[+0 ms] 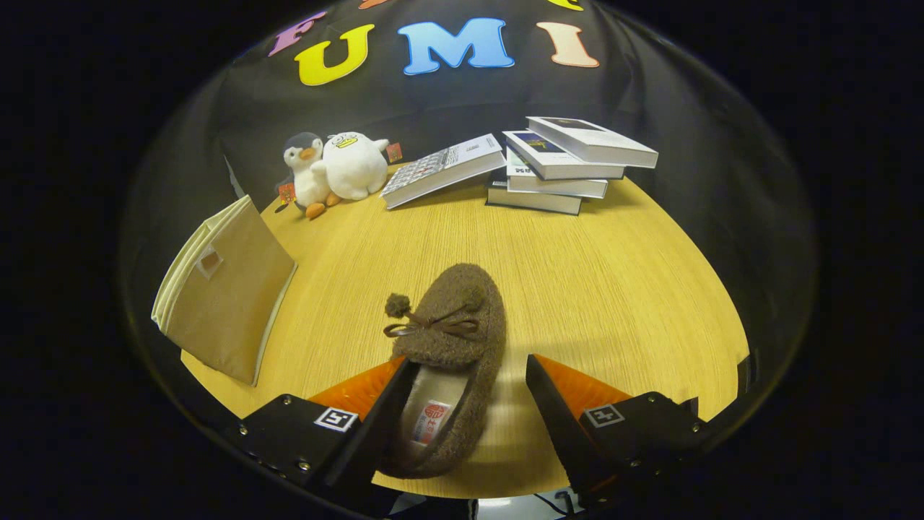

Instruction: Open the storage box then place both shoes into the box .Put the left shoe in first, then the right shoe, with the right side of both shoes facing outward in a uniform manner.

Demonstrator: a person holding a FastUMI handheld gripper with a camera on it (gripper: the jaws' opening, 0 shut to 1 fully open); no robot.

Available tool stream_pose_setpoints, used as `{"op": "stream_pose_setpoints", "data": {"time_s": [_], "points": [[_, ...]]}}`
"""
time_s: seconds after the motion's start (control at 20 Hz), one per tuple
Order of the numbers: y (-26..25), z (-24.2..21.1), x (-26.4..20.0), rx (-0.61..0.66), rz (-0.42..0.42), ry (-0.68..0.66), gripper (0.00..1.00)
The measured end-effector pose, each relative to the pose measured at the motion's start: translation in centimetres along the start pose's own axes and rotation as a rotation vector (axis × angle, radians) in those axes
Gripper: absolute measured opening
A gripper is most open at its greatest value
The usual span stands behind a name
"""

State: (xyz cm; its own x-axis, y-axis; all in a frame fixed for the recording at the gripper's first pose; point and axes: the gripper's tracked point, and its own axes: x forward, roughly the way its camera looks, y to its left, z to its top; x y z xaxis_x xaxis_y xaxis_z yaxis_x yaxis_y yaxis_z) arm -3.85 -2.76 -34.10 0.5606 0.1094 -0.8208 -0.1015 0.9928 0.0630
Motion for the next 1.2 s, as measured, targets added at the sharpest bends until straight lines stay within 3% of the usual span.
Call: {"op": "stream_pose_setpoints", "data": {"time_s": [0.2,0.35,0.45,0.5,0.55,0.7,0.75,1.0,1.2], "points": [[-0.5,-1.4,1.2,0.000,-0.017,0.053,0.88],[-0.2,-2.0,1.6,0.036,-0.021,0.085,0.49],[0.0,-2.0,1.9,0.027,-0.023,0.091,0.50],[-1.0,-1.7,1.8,0.037,-0.089,0.071,0.50],[-1.1,-1.6,2.0,0.059,-0.087,0.075,0.08],[-1.1,-1.1,2.2,0.103,-0.104,0.059,0.08],[-0.4,-0.8,1.4,0.125,-0.103,0.062,0.00],[1.3,0.8,0.0,0.246,-0.073,0.060,0.00],[3.3,3.6,-1.7,0.270,-0.054,0.025,0.00]]}}
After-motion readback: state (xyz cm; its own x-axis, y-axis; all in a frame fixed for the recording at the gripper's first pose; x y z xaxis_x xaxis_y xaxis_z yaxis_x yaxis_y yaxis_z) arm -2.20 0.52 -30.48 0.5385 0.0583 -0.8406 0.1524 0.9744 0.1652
